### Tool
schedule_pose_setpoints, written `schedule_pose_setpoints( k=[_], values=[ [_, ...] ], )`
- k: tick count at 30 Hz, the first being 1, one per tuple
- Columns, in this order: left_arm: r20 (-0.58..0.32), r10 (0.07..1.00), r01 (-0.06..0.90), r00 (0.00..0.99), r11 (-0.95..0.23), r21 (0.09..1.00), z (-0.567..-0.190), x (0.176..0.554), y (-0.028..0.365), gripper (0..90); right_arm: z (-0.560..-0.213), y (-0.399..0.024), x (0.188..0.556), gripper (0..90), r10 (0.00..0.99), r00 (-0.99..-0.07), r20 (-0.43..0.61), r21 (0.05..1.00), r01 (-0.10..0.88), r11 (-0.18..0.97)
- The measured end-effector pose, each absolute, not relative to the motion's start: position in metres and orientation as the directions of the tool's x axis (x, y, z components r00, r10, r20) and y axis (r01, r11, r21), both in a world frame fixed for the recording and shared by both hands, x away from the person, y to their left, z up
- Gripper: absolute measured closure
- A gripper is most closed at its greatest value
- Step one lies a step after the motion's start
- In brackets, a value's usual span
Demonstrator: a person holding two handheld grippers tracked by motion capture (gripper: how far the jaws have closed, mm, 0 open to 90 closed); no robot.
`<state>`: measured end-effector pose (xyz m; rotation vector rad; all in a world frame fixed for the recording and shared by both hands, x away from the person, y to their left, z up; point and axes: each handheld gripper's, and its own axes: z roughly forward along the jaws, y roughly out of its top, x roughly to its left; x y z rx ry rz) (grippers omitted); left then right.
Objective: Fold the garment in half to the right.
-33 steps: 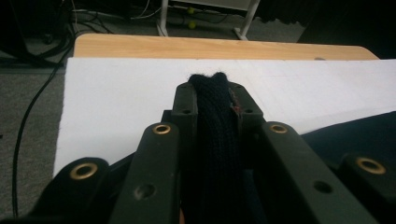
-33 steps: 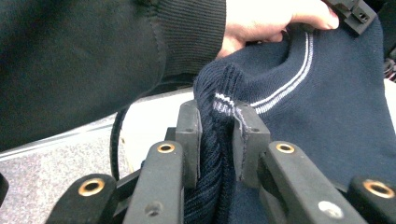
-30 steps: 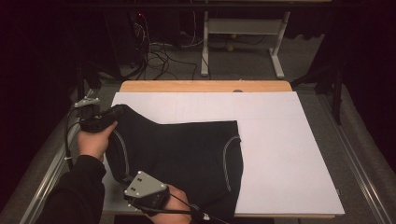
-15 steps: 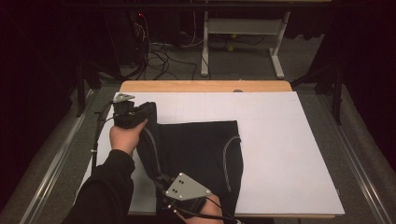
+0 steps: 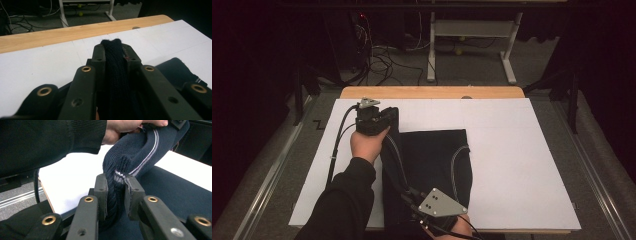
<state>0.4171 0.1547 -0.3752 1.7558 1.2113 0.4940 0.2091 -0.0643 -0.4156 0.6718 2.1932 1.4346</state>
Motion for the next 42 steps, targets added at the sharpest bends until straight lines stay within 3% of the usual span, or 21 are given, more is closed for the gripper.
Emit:
schedule_pose_setpoints(
  k=[42],
  values=[
    [-0.144,0.85,0.512,0.507,-0.162,0.844,-0.396,0.43,0.055,71.5,-0.445,-0.132,0.2,73.5,0.705,-0.704,-0.085,0.89,0.264,0.371]
  ],
)
